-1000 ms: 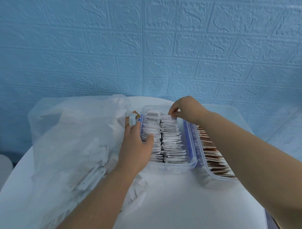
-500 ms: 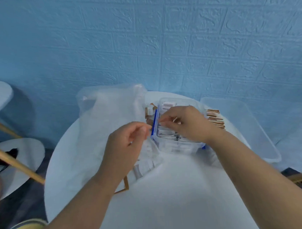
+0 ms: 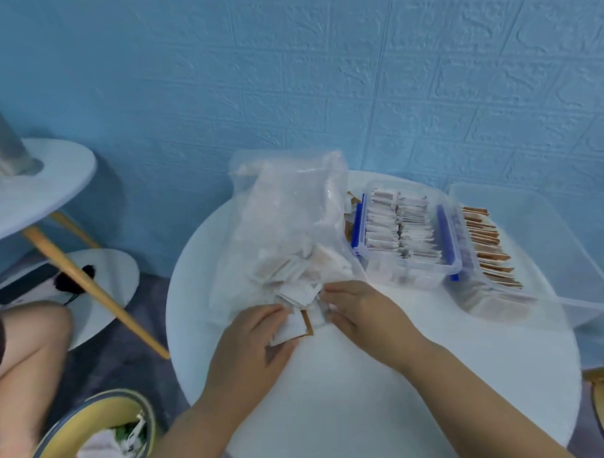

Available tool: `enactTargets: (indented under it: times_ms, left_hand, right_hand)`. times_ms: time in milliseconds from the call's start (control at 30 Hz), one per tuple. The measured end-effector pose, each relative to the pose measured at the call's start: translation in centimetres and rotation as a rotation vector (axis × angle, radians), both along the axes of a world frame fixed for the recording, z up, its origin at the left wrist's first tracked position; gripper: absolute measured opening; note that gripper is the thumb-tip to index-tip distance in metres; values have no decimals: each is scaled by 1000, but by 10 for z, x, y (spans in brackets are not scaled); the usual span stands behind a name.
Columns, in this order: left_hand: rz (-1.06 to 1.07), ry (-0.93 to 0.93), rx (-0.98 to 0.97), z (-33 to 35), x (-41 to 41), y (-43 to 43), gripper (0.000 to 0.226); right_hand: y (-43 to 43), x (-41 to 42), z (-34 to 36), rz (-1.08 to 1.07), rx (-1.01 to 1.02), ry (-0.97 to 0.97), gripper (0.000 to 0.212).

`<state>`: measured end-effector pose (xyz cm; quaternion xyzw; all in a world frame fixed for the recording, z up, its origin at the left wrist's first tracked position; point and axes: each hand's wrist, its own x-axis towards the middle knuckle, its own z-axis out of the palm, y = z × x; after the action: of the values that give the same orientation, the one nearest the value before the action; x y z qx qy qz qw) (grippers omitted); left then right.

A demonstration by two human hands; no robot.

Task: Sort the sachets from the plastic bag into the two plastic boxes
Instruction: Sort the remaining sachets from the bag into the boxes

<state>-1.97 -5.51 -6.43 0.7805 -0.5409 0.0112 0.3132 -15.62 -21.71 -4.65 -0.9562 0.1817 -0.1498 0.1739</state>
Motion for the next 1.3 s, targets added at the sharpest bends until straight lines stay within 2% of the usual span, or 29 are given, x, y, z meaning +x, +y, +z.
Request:
enactTargets:
  times_ms: [200,300,400,667,767,867,1033,1200,1300]
  left_hand:
    - [-40,75,-80,0,2,5,43]
    - [5,117,-115,1,5,6,47]
    - [92,154,-172,12,8,2,41]
    - [254,241,-260,23,8,-20,42]
    - [280,267,-283,16,9,-21,36]
    - [277,291,-311,14,10,-19,41]
    - [244,328,-309,15,7,-18,30]
    - [217,345,-307,16,5,-19,20]
    - [200,367,-307,15,4,-19,20]
  right_hand:
    - [1,3,3,-45,70,50,42]
    - [7,5,13,-85,78,-5,32]
    - [14,14,19,-109,106,-104,23]
    - [26,46,24,-153,28,90,41]
    - [26,44,26,-128,16,88,31]
    - [21,35,26,-91,49,42,21]
    - [8,21,28,-223,287,-185,22]
    - [4,14,32,-342,925,-377,16]
    - [7,12,36,-319,1083,-431,19]
